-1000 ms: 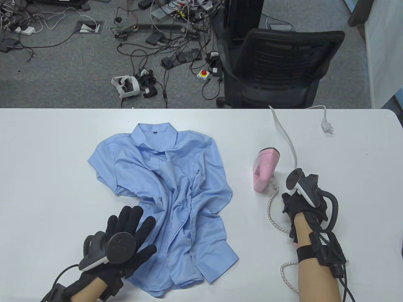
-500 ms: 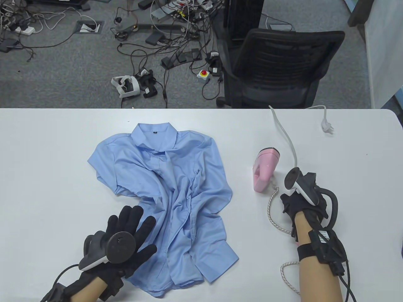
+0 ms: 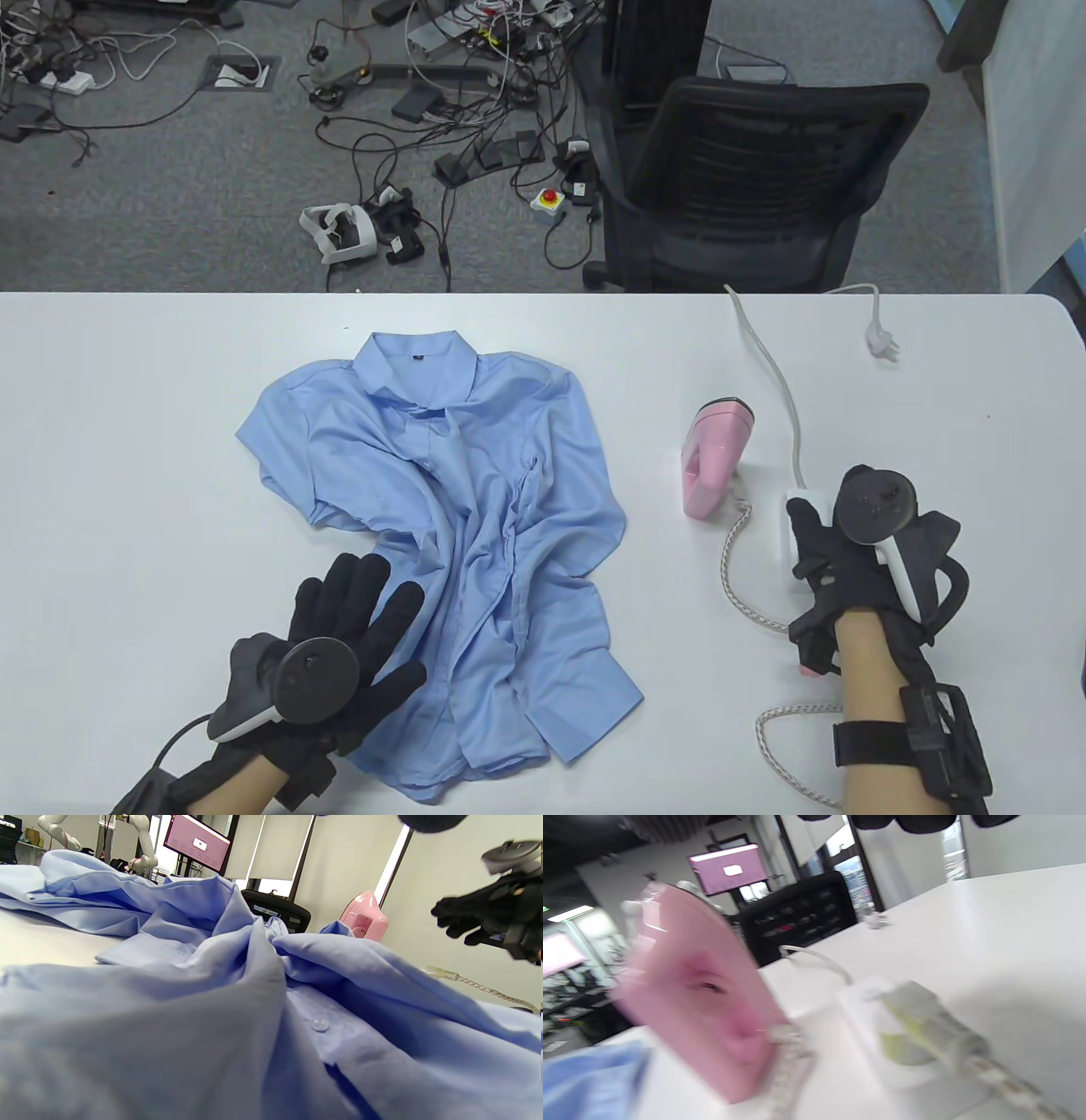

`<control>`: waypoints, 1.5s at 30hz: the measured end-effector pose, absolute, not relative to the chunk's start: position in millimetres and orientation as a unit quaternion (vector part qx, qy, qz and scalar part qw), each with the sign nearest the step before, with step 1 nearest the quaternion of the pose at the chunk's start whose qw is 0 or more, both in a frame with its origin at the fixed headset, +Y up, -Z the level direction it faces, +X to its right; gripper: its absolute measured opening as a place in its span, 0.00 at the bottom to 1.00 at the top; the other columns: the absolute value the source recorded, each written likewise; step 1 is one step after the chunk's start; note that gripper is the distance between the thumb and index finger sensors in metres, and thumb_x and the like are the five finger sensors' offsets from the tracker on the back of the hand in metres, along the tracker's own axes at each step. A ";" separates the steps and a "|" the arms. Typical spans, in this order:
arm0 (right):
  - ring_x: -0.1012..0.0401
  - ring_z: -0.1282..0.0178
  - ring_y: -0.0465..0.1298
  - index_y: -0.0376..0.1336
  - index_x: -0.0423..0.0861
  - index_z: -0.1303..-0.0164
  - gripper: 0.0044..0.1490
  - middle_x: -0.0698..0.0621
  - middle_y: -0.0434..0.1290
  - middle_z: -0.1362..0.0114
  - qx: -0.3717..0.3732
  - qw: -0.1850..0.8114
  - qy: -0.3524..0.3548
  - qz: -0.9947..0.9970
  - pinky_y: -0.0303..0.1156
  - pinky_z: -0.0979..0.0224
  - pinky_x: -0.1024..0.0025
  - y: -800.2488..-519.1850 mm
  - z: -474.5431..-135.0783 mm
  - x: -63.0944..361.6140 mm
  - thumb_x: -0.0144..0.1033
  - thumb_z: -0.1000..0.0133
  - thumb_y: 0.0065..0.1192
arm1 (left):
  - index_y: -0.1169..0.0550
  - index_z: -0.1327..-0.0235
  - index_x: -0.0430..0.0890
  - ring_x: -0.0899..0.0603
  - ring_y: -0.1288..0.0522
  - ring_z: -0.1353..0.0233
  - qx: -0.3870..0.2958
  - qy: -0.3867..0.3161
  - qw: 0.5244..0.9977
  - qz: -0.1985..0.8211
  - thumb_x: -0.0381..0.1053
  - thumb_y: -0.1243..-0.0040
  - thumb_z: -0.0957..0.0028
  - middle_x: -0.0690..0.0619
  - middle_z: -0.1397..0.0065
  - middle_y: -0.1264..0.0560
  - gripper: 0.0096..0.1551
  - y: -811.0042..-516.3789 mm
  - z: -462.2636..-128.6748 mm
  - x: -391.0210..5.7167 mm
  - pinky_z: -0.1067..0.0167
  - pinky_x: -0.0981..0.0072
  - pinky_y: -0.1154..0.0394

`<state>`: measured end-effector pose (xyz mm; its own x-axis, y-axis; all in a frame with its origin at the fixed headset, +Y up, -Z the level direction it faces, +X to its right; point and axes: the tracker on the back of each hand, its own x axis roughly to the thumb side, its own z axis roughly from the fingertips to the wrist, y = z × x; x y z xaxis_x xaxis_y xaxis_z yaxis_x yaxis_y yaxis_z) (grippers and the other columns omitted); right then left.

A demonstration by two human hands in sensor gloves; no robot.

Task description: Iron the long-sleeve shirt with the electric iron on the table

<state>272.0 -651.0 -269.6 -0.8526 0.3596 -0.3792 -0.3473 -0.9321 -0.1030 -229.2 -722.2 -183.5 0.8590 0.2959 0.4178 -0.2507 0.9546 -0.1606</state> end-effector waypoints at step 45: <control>0.51 0.52 0.76 0.65 0.43 0.48 0.32 0.46 0.71 0.46 -0.078 0.075 -0.046 0.993 0.78 0.53 0.60 -660.5 -162.4 169.2 0.48 0.57 0.60 | 0.50 0.22 0.63 0.39 0.68 0.16 -0.009 -0.222 0.941 0.254 0.74 0.55 0.46 0.51 0.14 0.64 0.42 -649.6 -237.5 -177.0 0.30 0.31 0.70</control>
<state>169.2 -660.5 -162.4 -0.9766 0.1557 -0.1481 -0.1413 -0.9845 -0.1038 -177.0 -649.6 -237.5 0.7727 0.4825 0.4126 -0.4745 0.8707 -0.1296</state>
